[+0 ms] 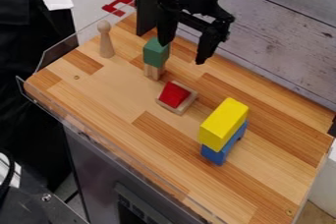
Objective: Put the green cube on top of the yellow rectangle
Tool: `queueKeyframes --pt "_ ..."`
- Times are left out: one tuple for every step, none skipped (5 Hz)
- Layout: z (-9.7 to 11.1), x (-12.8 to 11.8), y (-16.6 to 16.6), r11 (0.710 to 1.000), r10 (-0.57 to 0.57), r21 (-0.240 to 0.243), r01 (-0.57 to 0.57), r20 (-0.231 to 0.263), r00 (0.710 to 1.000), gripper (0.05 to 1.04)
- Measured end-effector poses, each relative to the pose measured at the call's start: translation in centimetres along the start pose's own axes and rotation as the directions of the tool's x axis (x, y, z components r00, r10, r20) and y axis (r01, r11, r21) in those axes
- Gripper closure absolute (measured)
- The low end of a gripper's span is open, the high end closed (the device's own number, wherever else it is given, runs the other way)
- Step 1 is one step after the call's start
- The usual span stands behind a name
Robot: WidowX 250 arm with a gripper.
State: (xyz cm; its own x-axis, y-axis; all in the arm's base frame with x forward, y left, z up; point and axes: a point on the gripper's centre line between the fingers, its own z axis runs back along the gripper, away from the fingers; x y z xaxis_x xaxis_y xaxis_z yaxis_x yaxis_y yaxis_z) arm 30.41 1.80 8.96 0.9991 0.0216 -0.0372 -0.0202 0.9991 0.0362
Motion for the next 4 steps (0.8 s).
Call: queueKeyframes --pt "-0.4 -0.4 0.1 1.000 0.003 0.010 -0.003 -0.014 1.000 0.083" --pt "-0.4 -0.2 0.6 1.000 0.003 0.002 -0.003 0.001 1.000 0.083" --pt "-0.4 -0.1 1.9 1.000 0.016 -0.001 -0.016 0.005 1.000 0.083" --pt "-0.1 0.4 2.8 1.000 0.030 -0.007 -0.030 0.026 0.999 0.083"
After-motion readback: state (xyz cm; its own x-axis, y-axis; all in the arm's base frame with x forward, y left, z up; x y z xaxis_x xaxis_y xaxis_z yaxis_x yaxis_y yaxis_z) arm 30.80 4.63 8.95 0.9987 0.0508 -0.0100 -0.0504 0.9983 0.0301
